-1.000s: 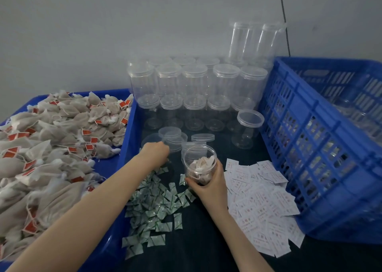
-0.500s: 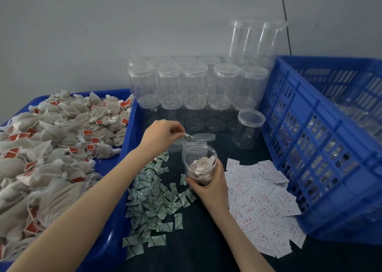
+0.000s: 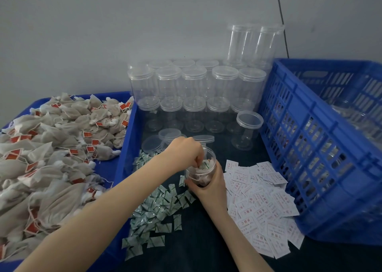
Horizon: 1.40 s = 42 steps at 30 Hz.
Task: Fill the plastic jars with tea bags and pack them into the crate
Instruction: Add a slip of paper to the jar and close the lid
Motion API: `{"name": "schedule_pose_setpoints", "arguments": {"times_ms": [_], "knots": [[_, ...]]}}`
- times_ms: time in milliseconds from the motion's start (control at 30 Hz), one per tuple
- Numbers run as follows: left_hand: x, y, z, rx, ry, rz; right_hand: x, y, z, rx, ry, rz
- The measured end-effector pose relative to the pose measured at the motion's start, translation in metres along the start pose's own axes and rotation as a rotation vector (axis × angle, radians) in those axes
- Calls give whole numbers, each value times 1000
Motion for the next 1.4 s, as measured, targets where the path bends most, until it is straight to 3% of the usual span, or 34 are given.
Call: {"name": "schedule_pose_setpoints", "arguments": {"times_ms": [200, 333, 433, 567, 633, 700, 1000, 1133, 1233, 1400], "knots": [[0, 0, 6, -74, -25, -140, -1, -1, -2, -7, 32, -27], [0, -15, -4, 3, -135, -122, -7, -2, -5, -27, 69, -50], [5, -32, -12, 128, -267, 27, -12, -8, -9, -58, 77, 0], [22, -41, -19, 230, -475, 454, -20, -26, -17, -105, 45, 88], [24, -28, -20, 255, -564, 489, -24, -37, -20, -128, 22, 122], [19, -5, -14, 230, -594, 405, -26, -48, -23, -150, -2, 151], [-13, 82, 64, 630, -269, 247, -35, -90, -31, -120, -101, 259], [-27, 99, 76, 779, -236, 242, -39, -98, -31, -108, -96, 269], [-32, 108, 83, 742, -199, 227, -40, -100, -32, -154, -43, 258], [-35, 116, 89, 691, -291, 235, -38, -101, -35, -164, -35, 243]]}}
Point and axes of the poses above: each hand's wrist, its own x-axis away from the middle knuckle, its own y-axis out of the palm, z = x × y, the point moved 3 cm from there along -x, towards the middle knuckle, and after that the axes turned 13 degrees about z, right-handed, at the moved point
